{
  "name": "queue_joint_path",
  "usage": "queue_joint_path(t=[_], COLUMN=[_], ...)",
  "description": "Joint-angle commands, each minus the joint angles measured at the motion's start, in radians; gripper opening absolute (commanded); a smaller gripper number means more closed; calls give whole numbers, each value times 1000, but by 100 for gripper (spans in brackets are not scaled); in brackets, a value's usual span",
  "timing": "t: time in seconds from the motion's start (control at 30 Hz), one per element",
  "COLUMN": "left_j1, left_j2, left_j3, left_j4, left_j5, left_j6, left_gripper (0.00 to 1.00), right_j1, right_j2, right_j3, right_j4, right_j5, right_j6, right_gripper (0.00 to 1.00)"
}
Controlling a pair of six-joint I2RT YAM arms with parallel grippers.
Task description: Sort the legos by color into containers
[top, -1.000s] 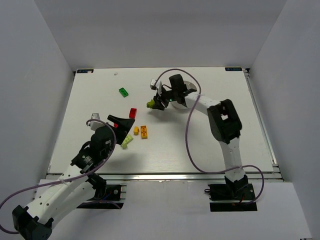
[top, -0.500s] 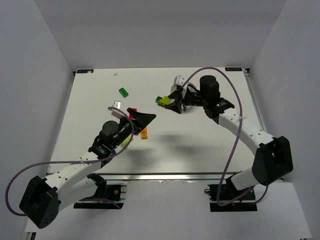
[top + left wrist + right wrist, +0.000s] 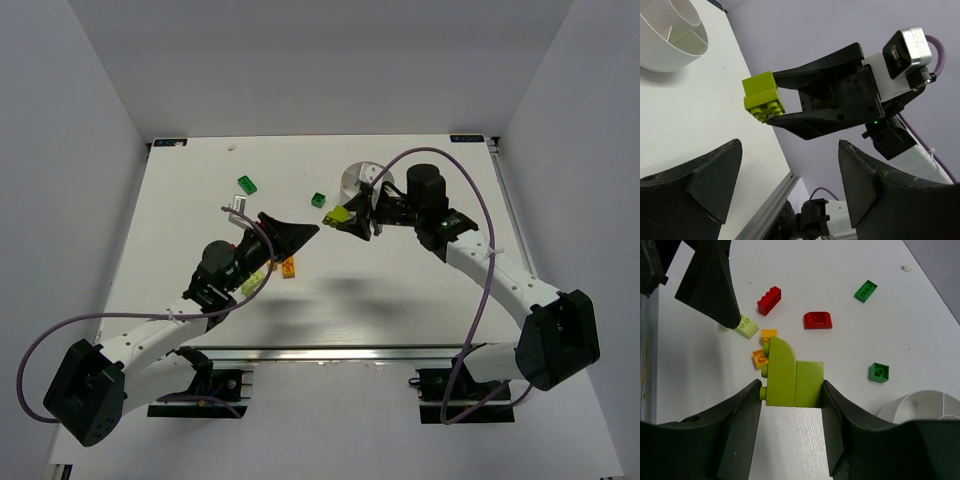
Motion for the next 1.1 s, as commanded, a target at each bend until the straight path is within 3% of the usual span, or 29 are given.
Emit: queue_joint_path(t=[0.0, 0.5, 0.73, 0.87, 0.93, 1.0, 1.03, 1.07], left_j1=[3, 3, 3, 3, 3, 3, 3, 3], left_j2=[-3, 43, 63, 77, 81, 69, 57, 33], left_j3=[-9, 1, 6, 5, 12, 29, 52, 89], left_j4=[15, 58, 68, 64, 47, -22, -163, -263], left_j5=[9, 43, 79, 90, 92, 64, 32, -17], left_j6=[15, 16, 7, 7, 18, 50, 106, 155], left_gripper=[87, 82, 59, 40, 22, 8, 3, 3], right_j1=[19, 127, 173, 195, 204, 206, 204, 203], right_j2=[-39, -72, -65, -68, -75, -89, -103, -112], right_j3=[16, -4, -4, -3, -7, -21, -30, -40], right_j4=[25, 13, -6, -18, -29, -46, -41, -42], right_j5=[-11, 24, 84, 122, 130, 134, 153, 168], right_j6=[11, 0, -47, -86, -110, -138, -136, -132], right_gripper=[0, 0, 2, 8, 22, 77, 89, 89])
